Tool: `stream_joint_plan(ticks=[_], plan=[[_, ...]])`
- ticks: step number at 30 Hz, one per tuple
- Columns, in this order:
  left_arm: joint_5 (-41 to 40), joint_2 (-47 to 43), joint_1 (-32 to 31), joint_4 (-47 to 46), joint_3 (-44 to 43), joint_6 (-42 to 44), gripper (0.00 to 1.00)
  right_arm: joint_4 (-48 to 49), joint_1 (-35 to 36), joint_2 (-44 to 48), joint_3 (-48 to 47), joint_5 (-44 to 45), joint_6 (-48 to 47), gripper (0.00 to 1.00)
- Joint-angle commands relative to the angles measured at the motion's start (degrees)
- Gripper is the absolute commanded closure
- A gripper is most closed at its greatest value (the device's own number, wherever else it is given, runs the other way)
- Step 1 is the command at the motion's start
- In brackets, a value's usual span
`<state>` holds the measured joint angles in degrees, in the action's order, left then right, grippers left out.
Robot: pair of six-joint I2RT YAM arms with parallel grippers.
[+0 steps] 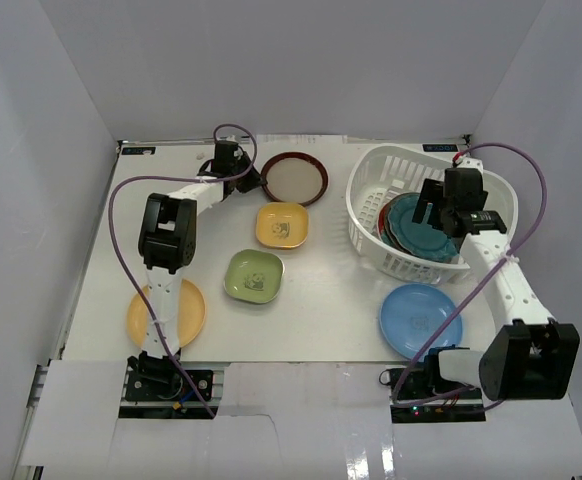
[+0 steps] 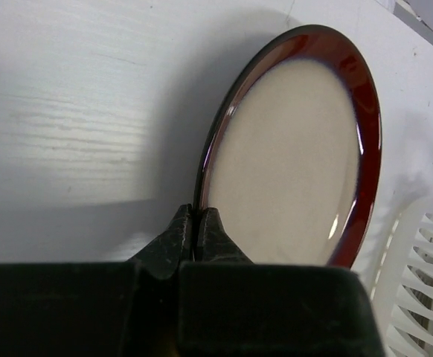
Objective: Place the plates into the plastic bin on the countertop
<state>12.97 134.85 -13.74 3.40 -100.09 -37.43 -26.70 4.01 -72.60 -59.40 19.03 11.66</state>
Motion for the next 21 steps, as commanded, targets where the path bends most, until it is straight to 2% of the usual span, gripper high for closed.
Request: stream_joint_plan(ticks=[1, 3, 4, 7, 10, 14, 19, 21], plan=[[-4.1, -10.1, -0.1, 1.6, 1.9, 5.6, 1.0, 6.0, 2.7, 6.6, -3.7, -10.6, -0.1, 0.06], [-5.4, -15.6, -0.1, 0.1, 2.9, 4.7, 1.0, 7.9, 4.4, 8.9, -4.1, -15.6, -0.6, 0.06], [-6.1, -17.5, -0.1, -0.4, 4.4, 4.3, 1.0, 8.1, 7.0, 9.4, -4.3, -20.0, -0.7, 0.06], [-7.8, -25.7, 0.2, -3.0, 7.5, 2.4, 1.0, 8.5, 12.6, 10.5, -5.4, -25.6, -0.3, 0.09], [-7.4, -33.5, 0.2, -3.0, 12.2, 1.7, 1.0, 9.0, 17.2, 10.9, -6.2, -27.3, 1.6, 0.1], [-6.3, -45.9, 0.2, -5.6, 25.5, 0.7, 1.0, 10.5, 20.9, 8.2, -8.0, -28.3, 3.8, 0.1], [2.7, -61.7, 0.1, -5.7, 37.8, -2.9, 1.0, 13.1, 23.5, 3.7, -10.2, -33.2, 8.2, 0.1], [5.0, -65.4, -0.1, -5.3, 42.7, -5.0, 1.0, 14.4, 23.8, 2.6, -10.0, -34.4, 10.9, 0.1]])
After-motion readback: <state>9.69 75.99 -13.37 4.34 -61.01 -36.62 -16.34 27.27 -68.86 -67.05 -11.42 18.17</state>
